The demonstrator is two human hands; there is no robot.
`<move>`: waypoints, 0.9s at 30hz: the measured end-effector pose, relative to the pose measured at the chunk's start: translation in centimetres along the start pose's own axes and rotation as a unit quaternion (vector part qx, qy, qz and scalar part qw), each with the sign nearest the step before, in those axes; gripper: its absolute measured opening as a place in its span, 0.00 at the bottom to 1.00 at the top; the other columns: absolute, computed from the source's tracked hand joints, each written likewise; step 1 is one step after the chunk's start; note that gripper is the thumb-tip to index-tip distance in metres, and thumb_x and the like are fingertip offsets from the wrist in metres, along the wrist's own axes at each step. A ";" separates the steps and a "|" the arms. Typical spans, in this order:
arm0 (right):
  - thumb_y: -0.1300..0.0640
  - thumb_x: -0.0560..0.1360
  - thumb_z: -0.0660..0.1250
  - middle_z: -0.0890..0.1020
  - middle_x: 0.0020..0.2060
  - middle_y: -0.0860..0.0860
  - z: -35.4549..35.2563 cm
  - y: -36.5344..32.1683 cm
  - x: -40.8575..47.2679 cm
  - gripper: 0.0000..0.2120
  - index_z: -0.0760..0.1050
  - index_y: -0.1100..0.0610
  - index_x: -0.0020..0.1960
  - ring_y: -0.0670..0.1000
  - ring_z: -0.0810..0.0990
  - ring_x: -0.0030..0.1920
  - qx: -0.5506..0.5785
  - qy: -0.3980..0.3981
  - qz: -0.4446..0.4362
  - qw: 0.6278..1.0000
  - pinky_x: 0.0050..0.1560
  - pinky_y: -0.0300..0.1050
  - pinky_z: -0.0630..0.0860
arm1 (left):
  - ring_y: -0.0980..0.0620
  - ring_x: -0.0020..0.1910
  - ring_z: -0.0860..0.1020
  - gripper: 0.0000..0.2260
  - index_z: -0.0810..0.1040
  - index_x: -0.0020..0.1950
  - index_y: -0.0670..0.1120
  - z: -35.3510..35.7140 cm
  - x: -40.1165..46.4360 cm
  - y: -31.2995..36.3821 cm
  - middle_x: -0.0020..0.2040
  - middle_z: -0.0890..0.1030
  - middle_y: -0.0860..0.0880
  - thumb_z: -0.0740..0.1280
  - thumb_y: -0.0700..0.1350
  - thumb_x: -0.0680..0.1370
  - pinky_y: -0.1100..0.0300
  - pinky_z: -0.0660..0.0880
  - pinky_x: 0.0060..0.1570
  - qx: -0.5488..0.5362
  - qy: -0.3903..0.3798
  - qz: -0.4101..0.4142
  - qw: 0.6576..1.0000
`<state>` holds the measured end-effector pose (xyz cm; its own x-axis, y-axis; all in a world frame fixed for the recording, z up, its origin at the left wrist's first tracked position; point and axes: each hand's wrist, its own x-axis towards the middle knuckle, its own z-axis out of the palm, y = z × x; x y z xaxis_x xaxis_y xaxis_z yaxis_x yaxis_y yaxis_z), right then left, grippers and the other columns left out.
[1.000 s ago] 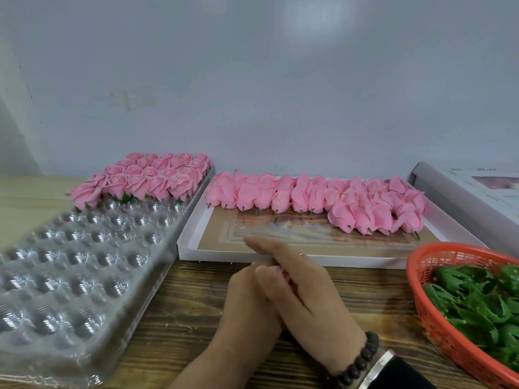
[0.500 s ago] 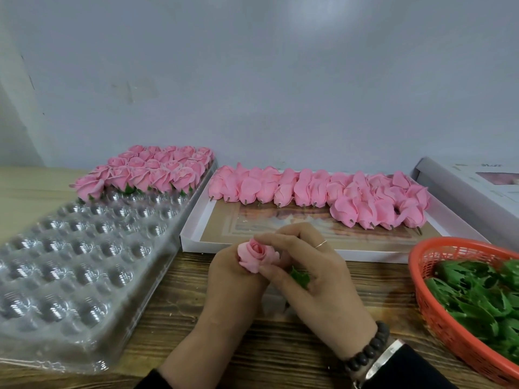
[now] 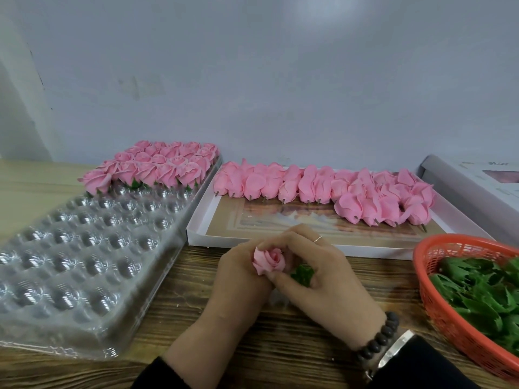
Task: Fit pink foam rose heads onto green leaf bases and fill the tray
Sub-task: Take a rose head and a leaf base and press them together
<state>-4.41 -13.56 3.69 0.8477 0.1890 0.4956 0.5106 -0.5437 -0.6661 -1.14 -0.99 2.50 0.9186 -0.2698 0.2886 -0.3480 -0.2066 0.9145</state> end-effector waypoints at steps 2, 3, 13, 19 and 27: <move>0.62 0.68 0.70 0.75 0.44 0.42 0.0 0.1 0.0 0.12 0.78 0.48 0.47 0.43 0.75 0.45 0.000 -0.003 0.006 1.000 0.46 0.29 0.71 | 0.61 0.36 0.79 0.17 0.80 0.37 0.52 0.1 -0.1 -0.1 0.35 0.82 0.51 0.67 0.29 0.69 0.69 0.73 0.37 -0.007 -0.013 -0.003 1.000; 0.62 0.67 0.69 0.75 0.43 0.42 0.0 0.1 0.0 0.12 0.77 0.48 0.46 0.43 0.75 0.44 0.001 -0.003 0.012 1.000 0.45 0.29 0.71 | 0.60 0.36 0.79 0.17 0.80 0.36 0.52 0.2 -0.1 -0.1 0.35 0.82 0.51 0.67 0.29 0.69 0.68 0.73 0.37 -0.012 -0.021 -0.005 1.000; 0.57 0.61 0.65 0.77 0.37 0.42 0.4 0.7 0.1 0.11 0.74 0.46 0.42 0.42 0.75 0.39 0.060 0.085 0.079 0.991 0.39 0.31 0.70 | 0.49 0.50 0.77 0.31 0.68 0.57 0.60 0.6 0.0 -0.5 0.54 0.75 0.46 0.73 0.36 0.60 0.56 0.77 0.50 0.017 -0.012 -0.001 1.000; 0.58 0.64 0.69 0.78 0.34 0.45 0.0 1.5 0.2 0.07 0.75 0.50 0.40 0.42 0.74 0.33 0.141 0.140 0.128 0.972 0.35 0.38 0.71 | 0.53 0.47 0.72 0.27 0.64 0.49 0.62 0.9 -0.5 0.2 0.50 0.67 0.61 0.75 0.40 0.65 0.63 0.70 0.47 0.201 0.075 0.165 0.963; 0.62 0.66 0.71 0.76 0.30 0.42 0.2 1.4 0.3 0.09 0.75 0.49 0.39 0.39 0.72 0.31 0.126 0.115 0.133 0.976 0.33 0.34 0.70 | 0.49 0.43 0.74 0.15 0.75 0.48 0.44 0.8 -0.5 1.0 0.44 0.71 0.53 0.74 0.35 0.66 0.55 0.74 0.43 0.252 0.068 0.185 0.947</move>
<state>-3.40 -14.10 2.75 0.9154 -0.1362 0.3787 0.3198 -0.3254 -0.8899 -2.15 -1.80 3.03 0.7199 -0.2955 0.6280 -0.6648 -0.5536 0.5015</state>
